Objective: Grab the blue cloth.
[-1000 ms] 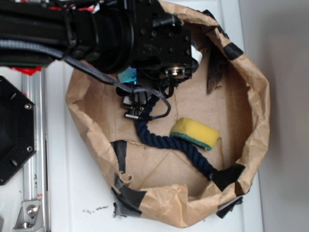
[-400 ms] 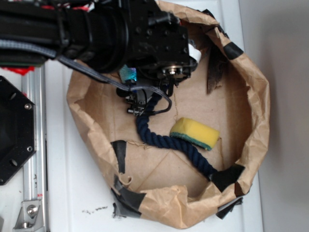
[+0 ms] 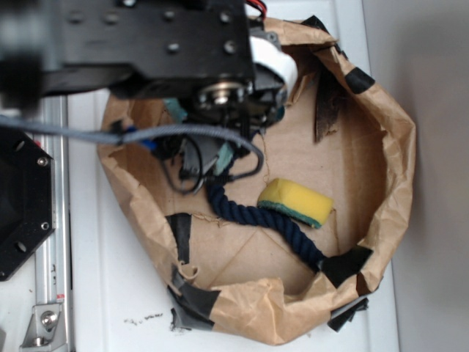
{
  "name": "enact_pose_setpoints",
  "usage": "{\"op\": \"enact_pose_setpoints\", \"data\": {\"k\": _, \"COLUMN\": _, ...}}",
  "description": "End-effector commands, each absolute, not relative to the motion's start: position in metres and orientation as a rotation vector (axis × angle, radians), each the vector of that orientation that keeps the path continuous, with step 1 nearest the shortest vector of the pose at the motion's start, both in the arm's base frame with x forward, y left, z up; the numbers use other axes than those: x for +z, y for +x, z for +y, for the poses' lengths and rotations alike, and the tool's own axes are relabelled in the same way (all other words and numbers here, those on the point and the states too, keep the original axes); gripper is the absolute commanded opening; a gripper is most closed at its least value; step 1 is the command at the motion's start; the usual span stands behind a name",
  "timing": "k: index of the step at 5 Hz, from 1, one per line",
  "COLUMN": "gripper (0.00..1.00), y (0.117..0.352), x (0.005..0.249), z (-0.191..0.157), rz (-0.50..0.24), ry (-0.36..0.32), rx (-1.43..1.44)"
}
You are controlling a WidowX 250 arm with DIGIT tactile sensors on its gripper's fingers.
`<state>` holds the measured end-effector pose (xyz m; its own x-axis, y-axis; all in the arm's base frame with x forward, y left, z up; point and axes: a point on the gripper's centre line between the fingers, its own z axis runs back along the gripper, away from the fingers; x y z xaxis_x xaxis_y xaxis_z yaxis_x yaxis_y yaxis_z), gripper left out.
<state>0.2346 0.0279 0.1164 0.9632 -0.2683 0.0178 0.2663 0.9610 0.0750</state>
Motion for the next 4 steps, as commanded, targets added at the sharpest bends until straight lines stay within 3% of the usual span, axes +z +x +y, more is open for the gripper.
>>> {"op": "enact_pose_setpoints", "data": {"k": 1, "gripper": 0.0, "y": 0.231, "x": 0.17, "z": 0.015, "rz": -0.101, "ry": 0.082, "rx": -0.269}}
{"op": "enact_pose_setpoints", "data": {"k": 3, "gripper": 0.0, "y": 0.241, "x": 0.155, "z": 0.012, "rz": -0.143, "ry": -0.029, "rx": -0.317}}
{"op": "enact_pose_setpoints", "data": {"k": 4, "gripper": 0.0, "y": 0.244, "x": 0.139, "z": 0.012, "rz": -0.103, "ry": -0.04, "rx": -0.292}}
